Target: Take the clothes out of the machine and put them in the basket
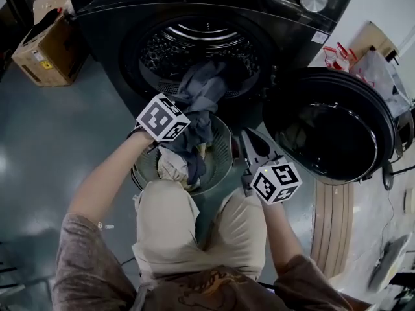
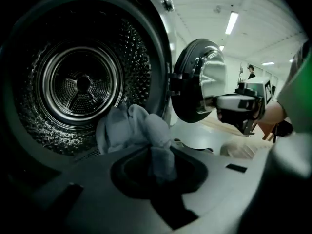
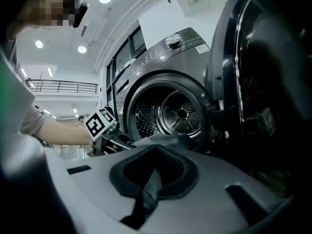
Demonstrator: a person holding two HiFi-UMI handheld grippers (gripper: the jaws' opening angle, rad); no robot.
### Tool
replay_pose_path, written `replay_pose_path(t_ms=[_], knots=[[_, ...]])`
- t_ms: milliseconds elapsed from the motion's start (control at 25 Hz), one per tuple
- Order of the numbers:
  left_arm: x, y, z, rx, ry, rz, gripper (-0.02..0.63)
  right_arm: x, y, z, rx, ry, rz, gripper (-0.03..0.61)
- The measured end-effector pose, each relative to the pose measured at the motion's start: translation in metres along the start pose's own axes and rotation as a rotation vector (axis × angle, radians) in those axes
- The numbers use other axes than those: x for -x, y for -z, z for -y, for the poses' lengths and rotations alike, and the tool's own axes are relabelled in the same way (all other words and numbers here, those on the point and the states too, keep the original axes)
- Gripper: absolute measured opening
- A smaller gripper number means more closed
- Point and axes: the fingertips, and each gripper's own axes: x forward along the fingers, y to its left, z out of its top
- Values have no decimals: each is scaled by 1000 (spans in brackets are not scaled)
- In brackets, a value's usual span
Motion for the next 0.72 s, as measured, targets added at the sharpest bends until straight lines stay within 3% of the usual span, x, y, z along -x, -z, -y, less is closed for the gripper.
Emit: replay_pose_path(t_ms=[320,560,640,720], knots=[[41,32,59,39,78,-1,71,-16,11,-6,-19,-32,-15,-3],[55,52,69,71,63,7,83,-27,15,-13,-23,-53,-22,-2],[51,59,63,73,27,1,123,-28,14,-15,-19,-57,-21,-2],[50,60,59,84,10,14,236,-27,13,-14,-18,-54,-18,-2]])
